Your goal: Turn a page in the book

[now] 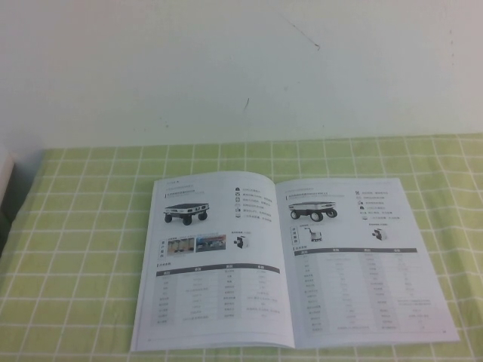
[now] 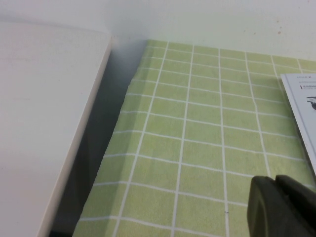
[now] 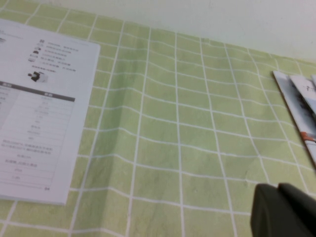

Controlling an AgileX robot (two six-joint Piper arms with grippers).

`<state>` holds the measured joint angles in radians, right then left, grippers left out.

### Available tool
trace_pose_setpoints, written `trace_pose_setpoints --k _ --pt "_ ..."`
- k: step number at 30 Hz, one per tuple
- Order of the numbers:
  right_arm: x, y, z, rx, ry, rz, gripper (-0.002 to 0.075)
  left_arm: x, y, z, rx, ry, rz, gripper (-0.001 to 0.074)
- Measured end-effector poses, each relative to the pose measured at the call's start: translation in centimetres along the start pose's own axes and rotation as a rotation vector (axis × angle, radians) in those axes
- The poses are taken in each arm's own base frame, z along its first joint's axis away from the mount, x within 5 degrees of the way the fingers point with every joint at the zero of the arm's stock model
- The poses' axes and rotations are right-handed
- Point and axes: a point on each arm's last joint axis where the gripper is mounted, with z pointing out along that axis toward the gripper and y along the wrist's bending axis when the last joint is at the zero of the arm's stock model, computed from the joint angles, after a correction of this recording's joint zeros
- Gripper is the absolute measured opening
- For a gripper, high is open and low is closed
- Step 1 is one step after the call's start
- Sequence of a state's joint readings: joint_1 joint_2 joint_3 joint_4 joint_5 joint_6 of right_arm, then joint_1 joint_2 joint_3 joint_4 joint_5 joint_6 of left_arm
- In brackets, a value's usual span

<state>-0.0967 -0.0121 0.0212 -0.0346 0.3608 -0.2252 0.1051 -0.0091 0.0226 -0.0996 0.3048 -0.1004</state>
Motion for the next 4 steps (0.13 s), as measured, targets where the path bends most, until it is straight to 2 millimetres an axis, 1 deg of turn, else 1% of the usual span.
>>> trace_pose_setpoints --k 4 --pt "0.0 0.0 0.0 0.0 0.0 0.002 0.0008 0.0 0.0 0.0 0.0 0.0 0.0 -0.0004"
